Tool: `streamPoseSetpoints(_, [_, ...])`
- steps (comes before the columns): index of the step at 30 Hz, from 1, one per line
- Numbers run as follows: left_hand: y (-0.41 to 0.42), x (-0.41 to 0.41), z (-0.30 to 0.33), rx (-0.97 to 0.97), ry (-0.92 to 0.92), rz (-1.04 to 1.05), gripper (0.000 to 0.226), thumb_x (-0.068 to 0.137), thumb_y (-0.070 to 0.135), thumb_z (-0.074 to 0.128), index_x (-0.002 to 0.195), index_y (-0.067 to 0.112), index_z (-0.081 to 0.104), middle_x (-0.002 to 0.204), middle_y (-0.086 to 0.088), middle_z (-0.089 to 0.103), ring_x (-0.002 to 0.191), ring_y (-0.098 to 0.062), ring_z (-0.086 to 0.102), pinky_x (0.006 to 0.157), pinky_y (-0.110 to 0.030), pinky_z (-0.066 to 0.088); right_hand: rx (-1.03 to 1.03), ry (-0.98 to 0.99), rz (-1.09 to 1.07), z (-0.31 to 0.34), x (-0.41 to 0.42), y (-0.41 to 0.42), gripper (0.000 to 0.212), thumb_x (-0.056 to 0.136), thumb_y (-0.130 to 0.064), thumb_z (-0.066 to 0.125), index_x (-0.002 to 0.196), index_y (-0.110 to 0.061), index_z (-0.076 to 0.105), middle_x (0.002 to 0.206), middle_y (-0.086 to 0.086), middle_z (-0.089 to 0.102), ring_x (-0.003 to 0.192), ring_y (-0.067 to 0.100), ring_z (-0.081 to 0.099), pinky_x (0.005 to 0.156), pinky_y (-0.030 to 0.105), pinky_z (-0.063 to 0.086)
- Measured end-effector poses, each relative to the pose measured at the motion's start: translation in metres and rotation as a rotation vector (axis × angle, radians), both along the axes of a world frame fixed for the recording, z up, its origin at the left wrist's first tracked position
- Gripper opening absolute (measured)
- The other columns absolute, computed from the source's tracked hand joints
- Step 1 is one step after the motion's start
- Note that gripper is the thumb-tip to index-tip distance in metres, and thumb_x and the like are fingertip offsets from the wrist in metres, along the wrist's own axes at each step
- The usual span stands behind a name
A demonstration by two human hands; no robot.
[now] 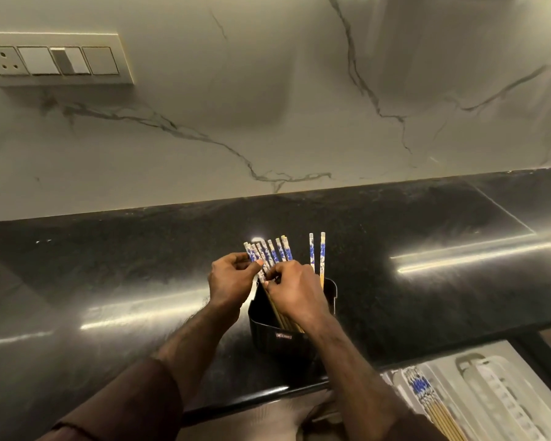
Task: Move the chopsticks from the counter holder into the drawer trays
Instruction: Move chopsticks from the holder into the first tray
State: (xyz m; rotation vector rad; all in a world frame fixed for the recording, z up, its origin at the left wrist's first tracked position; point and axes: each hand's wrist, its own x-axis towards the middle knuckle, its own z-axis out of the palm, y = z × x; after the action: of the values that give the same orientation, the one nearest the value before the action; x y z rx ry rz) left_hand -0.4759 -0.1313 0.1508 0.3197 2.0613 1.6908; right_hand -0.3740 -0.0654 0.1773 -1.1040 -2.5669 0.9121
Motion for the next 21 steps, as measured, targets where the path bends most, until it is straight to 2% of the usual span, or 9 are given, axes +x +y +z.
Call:
streamPoseSetpoints(3, [0.002, -0.004, -0.004, -0.005, 0.001, -0.038, 0.011, 0.081, 0.017, 0.079, 0.091, 0.018, 0.075, 0.081, 0.005, 0.077, 0.078, -0.005, 0.073, 0.067, -0.021, 0.055, -0.009, -0.001, -0.013, -0.003, -0.005, -0.001, 0.020, 0.090, -0.027, 0.065, 0.109, -0.022, 0.070, 0.101, -0.002, 0.073, 0.088, 0.010, 0.067, 0.081, 0.033, 0.058])
streamPoseSetpoints(8, [0.004, -0.012, -0.009, 0.003, -0.014, -0.112, 0.008, 0.082, 0.018, 0.078, 0.090, 0.021, 0.077, 0.083, 0.004, 0.078, 0.083, -0.010, 0.074, 0.079, -0.032, 0.059, -0.014, -0.012, -0.045, -0.008, -0.010, -0.002, 0.021, 0.090, -0.026, 0.065, 0.110, -0.020, 0.069, 0.101, 0.000, 0.073, 0.088, 0.013, 0.068, 0.080, 0.034, 0.058])
streamPoseSetpoints(12, [0.006, -0.016, -0.010, 0.030, -0.033, -0.153, 0.011, 0.084, 0.016, 0.075, 0.088, 0.026, 0.076, 0.085, 0.008, 0.079, 0.086, -0.007, 0.074, 0.082, -0.032, 0.058, -0.021, -0.010, -0.063, -0.010, -0.012, -0.002, 0.019, 0.091, -0.023, 0.063, 0.109, -0.020, 0.070, 0.100, -0.001, 0.073, 0.087, 0.011, 0.068, 0.080, 0.032, 0.058])
streamPoseSetpoints(17, [0.009, -0.013, -0.010, 0.059, -0.042, -0.150, 0.020, 0.088, 0.012, 0.070, 0.083, 0.031, 0.075, 0.085, 0.012, 0.078, 0.087, -0.003, 0.073, 0.077, -0.024, 0.056, -0.036, -0.020, -0.096, -0.009, -0.014, -0.002, 0.020, 0.090, -0.026, 0.064, 0.109, -0.022, 0.070, 0.103, -0.001, 0.072, 0.092, 0.013, 0.067, 0.084, 0.034, 0.057])
streamPoseSetpoints(21, [0.009, -0.014, -0.012, 0.054, -0.033, -0.146, 0.013, 0.085, 0.013, 0.073, 0.084, 0.026, 0.077, 0.084, 0.009, 0.078, 0.084, -0.004, 0.074, 0.079, -0.027, 0.058, -0.051, -0.022, -0.102, -0.009, -0.015, -0.001, 0.020, 0.090, -0.027, 0.064, 0.110, -0.023, 0.069, 0.105, -0.002, 0.071, 0.094, 0.013, 0.066, 0.084, 0.032, 0.056])
